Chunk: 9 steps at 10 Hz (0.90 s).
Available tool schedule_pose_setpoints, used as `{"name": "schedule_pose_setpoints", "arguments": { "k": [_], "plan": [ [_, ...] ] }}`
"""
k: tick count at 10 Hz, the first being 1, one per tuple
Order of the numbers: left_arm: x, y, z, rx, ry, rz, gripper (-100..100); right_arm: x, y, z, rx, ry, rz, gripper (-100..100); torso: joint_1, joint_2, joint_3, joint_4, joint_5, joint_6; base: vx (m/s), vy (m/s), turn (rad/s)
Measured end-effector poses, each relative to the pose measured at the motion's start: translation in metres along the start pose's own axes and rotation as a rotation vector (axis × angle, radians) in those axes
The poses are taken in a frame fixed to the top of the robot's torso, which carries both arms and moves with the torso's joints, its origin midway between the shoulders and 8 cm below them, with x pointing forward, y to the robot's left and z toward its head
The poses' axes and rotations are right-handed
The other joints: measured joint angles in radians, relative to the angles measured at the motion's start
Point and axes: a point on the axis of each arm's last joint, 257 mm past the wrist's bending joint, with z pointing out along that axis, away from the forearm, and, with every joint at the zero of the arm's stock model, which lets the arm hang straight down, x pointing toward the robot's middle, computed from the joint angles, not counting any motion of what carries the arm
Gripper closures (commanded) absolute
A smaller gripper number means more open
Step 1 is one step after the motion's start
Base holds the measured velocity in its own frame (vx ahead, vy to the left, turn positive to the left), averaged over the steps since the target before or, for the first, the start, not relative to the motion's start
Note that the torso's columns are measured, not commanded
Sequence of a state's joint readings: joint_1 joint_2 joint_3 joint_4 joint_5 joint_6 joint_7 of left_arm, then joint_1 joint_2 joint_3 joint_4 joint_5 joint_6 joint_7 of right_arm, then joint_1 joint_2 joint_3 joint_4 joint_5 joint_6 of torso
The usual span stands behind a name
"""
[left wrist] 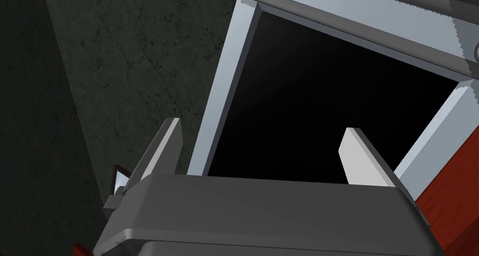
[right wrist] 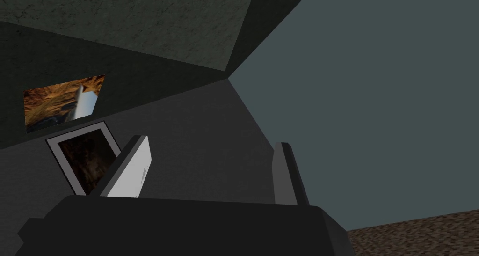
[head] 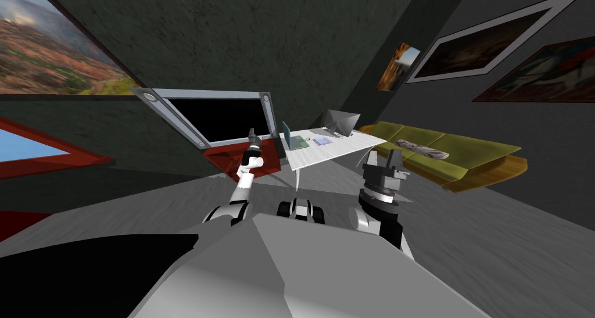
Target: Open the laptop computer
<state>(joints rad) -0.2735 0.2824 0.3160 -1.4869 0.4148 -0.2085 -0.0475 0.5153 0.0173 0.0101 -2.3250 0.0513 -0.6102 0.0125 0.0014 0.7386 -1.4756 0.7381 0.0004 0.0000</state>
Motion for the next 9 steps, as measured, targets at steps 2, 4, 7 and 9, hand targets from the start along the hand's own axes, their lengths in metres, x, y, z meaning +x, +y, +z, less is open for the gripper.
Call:
{"name": "schedule_pose_setpoints", "arguments": {
  "k": [2,4,7,9],
  "plan": [
    [-0.006,0.006,0.011,-0.020,-0.020,-0.021,-100,0.000,0.000,0.000,0.000,0.000,0.000,0,0.000,0.000,0.000,0.000,0.000,0.000,0.018,-0.076,0.019],
    [-0.011,0.016,0.020,-0.042,-0.040,-0.044,-100,0.000,0.000,0.000,0.000,0.000,0.000,0,-0.002,-0.001,-0.001,0.000,-0.001,0.000,0.024,-0.086,0.023],
    [-0.016,0.034,0.037,-0.090,-0.072,-0.086,-100,0.000,0.000,0.000,0.000,0.000,0.000,0,-0.001,-0.001,-0.001,0.000,0.000,0.000,0.035,-0.108,0.026],
    [-0.017,0.044,0.044,-0.120,-0.088,-0.109,-100,0.000,0.000,0.000,0.000,0.000,0.000,0,0.001,0.000,0.000,0.000,0.000,0.000,0.020,-0.080,0.019]
  ]
}}
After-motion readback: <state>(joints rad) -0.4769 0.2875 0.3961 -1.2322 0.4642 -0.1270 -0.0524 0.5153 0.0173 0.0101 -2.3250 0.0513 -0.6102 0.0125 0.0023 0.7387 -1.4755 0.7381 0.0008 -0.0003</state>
